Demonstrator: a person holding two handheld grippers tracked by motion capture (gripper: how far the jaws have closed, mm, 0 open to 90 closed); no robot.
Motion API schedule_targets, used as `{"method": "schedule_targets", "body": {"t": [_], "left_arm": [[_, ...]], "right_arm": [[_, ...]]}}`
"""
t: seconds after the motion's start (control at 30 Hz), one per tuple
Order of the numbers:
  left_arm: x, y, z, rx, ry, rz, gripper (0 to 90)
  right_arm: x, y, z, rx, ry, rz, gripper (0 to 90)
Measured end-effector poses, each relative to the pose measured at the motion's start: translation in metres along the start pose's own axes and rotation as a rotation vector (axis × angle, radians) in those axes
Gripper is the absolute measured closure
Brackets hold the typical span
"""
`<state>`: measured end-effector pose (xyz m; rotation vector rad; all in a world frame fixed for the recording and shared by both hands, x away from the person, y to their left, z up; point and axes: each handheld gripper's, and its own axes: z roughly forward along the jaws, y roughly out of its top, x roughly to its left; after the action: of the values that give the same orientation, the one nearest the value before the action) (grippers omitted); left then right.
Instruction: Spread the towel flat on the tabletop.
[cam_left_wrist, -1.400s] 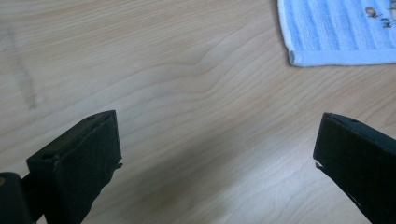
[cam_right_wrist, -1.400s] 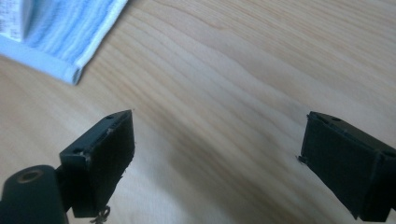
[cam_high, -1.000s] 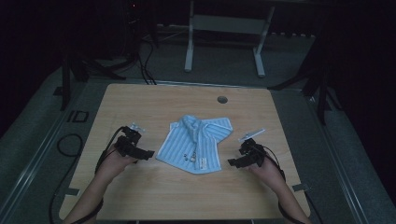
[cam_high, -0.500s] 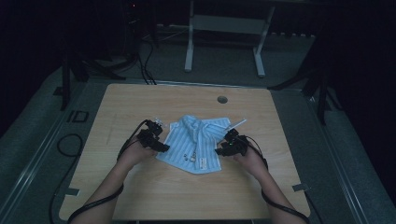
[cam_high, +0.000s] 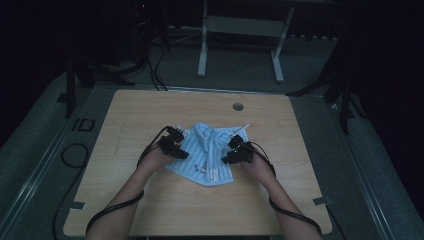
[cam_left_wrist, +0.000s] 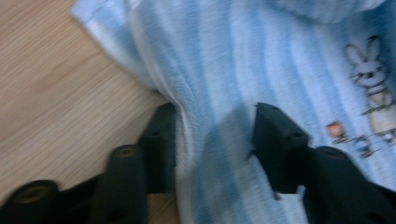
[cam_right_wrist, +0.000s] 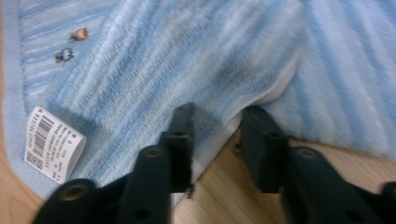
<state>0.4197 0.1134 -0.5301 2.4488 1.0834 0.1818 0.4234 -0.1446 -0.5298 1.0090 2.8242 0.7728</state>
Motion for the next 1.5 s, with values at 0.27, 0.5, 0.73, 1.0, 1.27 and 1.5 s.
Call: {"method": "schedule_targets", "body": {"t": [0.27,0.5,0.73,1.0,1.27,1.5], "left_arm": [[-0.007,0.0,-0.017,-0.013,0.027,0.027,86.8],[-0.009,-0.019,-0.04,-0.044,0.031,0.004,87.5],[-0.037,-0.047,-0.055,-0.077,-0.035,0.027,87.5],[-0.08,-0.078,-0.063,-0.089,-0.107,0.083,87.3],[-0.104,-0.103,-0.061,-0.065,-0.194,0.087,87.0],[-0.122,-0.114,-0.063,-0.051,-0.289,0.106,78.3]], "right_arm": [[0.01,-0.002,-0.009,0.018,-0.043,-0.068,88.1],[0.019,-0.029,-0.06,-0.073,-0.075,-0.07,88.0],[0.022,-0.062,-0.082,-0.086,-0.068,-0.032,87.9],[0.046,-0.107,-0.092,-0.068,-0.046,-0.029,87.8],[0.067,-0.153,-0.087,-0.026,0.009,-0.006,87.5],[0.081,-0.186,-0.096,0.0,0.04,0.03,76.7]]}}
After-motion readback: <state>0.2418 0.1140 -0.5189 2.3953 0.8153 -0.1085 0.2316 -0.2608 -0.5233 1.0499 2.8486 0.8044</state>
